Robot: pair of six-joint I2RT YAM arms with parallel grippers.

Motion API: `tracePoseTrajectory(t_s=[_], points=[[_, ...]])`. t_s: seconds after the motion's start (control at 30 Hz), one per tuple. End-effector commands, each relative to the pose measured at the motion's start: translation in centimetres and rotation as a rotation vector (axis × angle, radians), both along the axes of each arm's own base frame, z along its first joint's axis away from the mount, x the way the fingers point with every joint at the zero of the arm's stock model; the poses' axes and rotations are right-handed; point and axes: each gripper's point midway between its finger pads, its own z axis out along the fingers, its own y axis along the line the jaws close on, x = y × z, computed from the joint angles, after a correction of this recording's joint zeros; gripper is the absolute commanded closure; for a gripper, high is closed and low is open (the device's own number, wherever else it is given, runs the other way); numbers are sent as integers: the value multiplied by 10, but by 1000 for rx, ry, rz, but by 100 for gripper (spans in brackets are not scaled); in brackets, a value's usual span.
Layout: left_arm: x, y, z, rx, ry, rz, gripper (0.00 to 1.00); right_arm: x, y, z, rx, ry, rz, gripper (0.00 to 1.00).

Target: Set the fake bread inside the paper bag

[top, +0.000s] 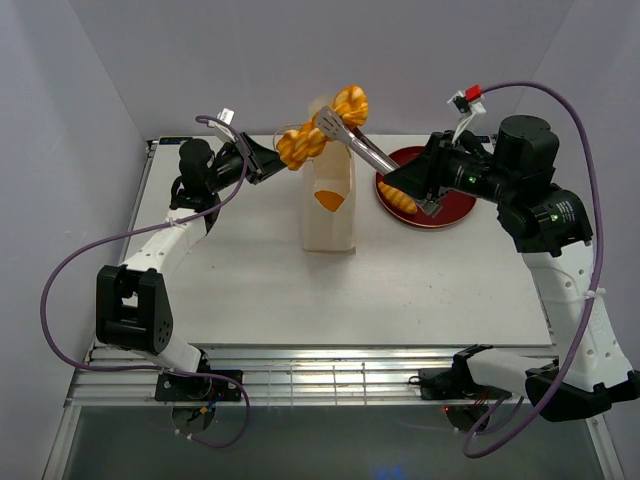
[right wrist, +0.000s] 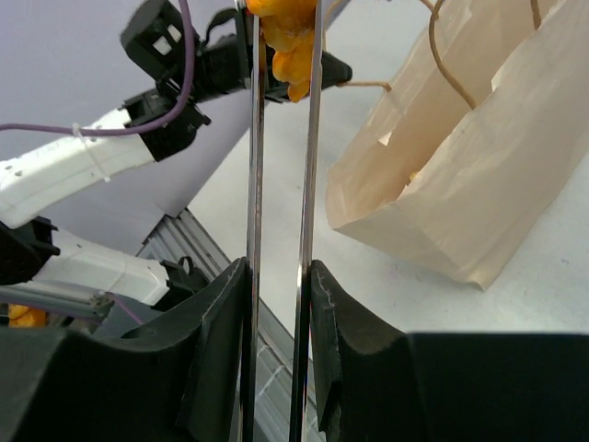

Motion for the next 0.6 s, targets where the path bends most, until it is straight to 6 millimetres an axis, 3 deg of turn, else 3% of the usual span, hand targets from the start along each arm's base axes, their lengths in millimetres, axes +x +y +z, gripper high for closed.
tracePoseTrajectory(t_s=[0.0, 0.13, 0.57], points=[[-10, 1, 20, -9, -53, 3, 78, -1, -7, 9, -78, -66, -85, 71], [-10, 0, 20, -8, -52, 0, 78, 2, -5, -13, -182, -7, -125, 72], [-7, 0, 13, 0, -44, 1, 84, -15, -25, 3, -188, -75, -195, 71]])
